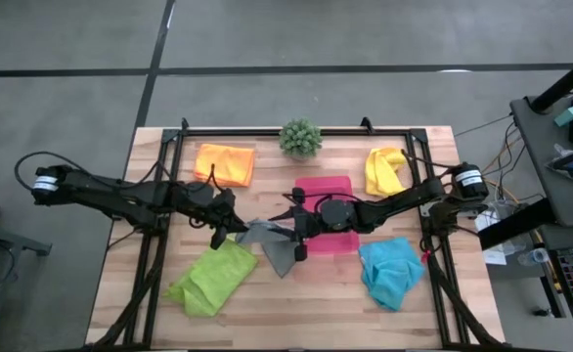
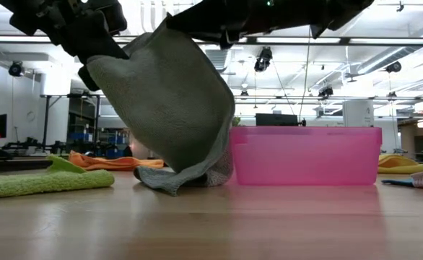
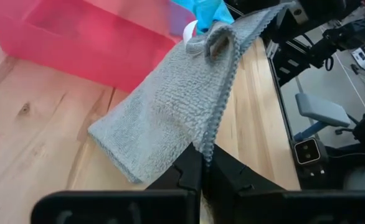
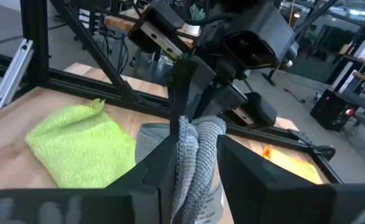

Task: Fold microfiber towels
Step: Fold the gray towel

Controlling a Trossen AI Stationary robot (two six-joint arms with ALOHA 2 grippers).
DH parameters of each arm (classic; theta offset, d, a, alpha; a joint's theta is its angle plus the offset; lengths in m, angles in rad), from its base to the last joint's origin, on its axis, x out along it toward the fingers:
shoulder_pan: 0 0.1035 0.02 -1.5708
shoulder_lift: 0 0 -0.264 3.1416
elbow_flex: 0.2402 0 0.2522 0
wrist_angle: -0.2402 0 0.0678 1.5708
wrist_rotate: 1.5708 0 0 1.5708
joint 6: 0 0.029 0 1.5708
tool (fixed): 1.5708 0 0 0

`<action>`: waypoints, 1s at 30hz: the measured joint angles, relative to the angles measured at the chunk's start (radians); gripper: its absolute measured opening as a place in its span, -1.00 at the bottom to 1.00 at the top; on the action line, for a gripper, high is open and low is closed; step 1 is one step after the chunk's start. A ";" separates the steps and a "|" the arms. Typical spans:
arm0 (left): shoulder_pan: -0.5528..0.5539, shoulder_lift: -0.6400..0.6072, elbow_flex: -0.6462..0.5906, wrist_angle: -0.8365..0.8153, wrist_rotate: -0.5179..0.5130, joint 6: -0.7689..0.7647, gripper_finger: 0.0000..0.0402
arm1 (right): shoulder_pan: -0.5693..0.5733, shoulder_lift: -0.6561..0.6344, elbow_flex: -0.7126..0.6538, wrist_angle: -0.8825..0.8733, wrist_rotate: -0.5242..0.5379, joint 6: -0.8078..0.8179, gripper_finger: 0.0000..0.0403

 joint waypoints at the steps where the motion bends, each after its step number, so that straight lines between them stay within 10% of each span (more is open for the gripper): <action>1: 0.000 0.000 0.000 0.000 -0.001 0.000 -1.00 | 0.001 0.000 0.000 0.000 0.001 -0.006 -0.46; 10: 0.000 0.000 0.000 0.001 -0.020 0.000 -1.00 | 0.003 0.008 0.000 -0.001 0.002 -0.040 -0.91; 30: 0.001 -0.220 0.024 0.191 -0.165 0.055 -1.00 | 0.013 -0.117 0.161 -0.217 -0.139 -0.086 -0.96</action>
